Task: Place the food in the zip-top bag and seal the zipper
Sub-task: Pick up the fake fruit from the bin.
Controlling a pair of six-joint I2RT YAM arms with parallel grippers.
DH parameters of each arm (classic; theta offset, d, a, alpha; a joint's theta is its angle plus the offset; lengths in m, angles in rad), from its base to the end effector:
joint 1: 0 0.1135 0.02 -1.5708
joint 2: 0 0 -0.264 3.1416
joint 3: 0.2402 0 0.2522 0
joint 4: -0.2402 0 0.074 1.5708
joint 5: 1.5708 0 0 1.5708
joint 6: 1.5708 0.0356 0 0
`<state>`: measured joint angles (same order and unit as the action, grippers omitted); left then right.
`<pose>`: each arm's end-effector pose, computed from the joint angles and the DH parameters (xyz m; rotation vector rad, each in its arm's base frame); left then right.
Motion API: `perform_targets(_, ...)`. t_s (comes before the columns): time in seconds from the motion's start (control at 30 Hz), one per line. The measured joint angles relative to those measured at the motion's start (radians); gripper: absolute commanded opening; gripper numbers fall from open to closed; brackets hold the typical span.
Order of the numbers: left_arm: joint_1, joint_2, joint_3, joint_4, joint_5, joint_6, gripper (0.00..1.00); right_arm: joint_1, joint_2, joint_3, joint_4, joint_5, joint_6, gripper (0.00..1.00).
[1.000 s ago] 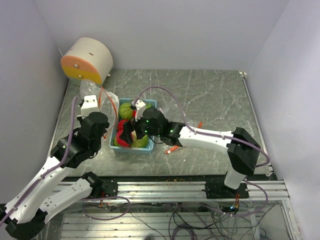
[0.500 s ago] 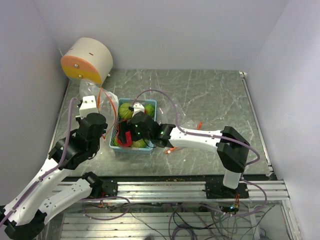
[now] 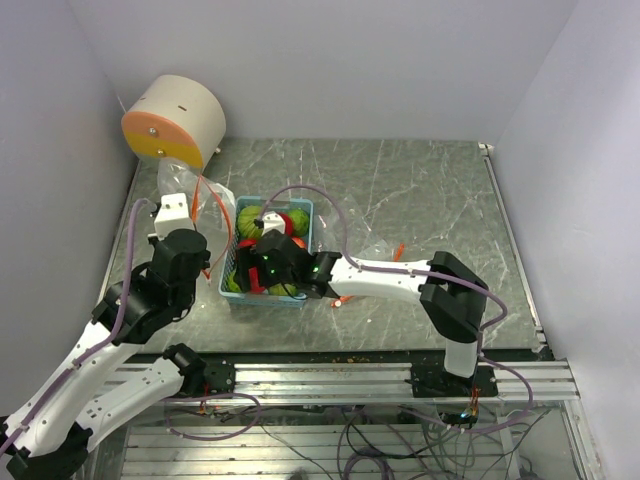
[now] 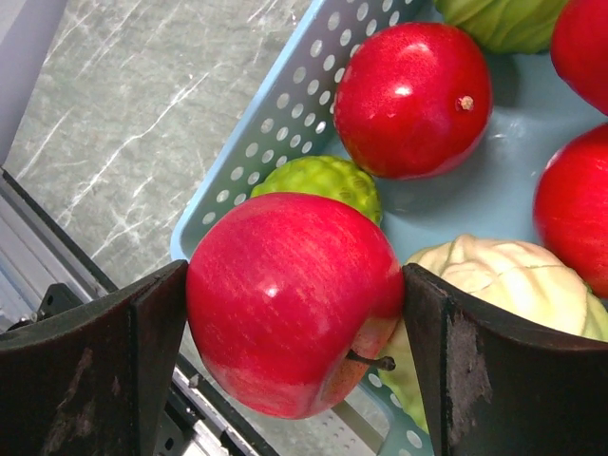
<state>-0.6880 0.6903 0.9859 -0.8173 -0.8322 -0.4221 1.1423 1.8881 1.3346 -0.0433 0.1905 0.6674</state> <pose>0.1081 -0.0547 0.3615 -0.2243 1.9019 0.1311 0.1858 0.3905 0.2254 -0.4232 2.2377 0.8128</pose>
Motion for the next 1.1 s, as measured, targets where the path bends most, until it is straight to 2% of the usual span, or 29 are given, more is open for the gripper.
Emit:
perform_targets(0.07, 0.000, 0.001, 0.000, 0.000, 0.002, 0.000, 0.07, 0.000, -0.002, -0.005, 0.000, 0.007, -0.001, 0.73)
perform_targets(0.13, 0.000, 0.002, -0.001, 0.000, 0.004, 0.000, 0.07, 0.000, -0.006, -0.010, 0.000, 0.009, -0.006, 0.72)
perform_targets(0.23, 0.000, 0.003, -0.001, 0.000, 0.005, 0.000, 0.07, 0.001, -0.025, -0.023, -0.002, 0.014, -0.013, 0.65)
perform_targets(0.57, 0.000, 0.003, -0.001, 0.000, 0.025, 0.000, 0.07, 0.000, -0.212, -0.150, 0.058, -0.024, -0.082, 0.64)
perform_targets(0.9, 0.000, 0.003, -0.001, 0.017, 0.122, -0.001, 0.07, 0.000, -0.570, -0.358, 0.352, -0.208, -0.205, 0.65)
perform_targets(1.1, 0.000, -0.003, -0.048, 0.097, 0.234, -0.014, 0.07, -0.002, -0.622, -0.379, 0.502, -0.282, -0.237, 0.65)
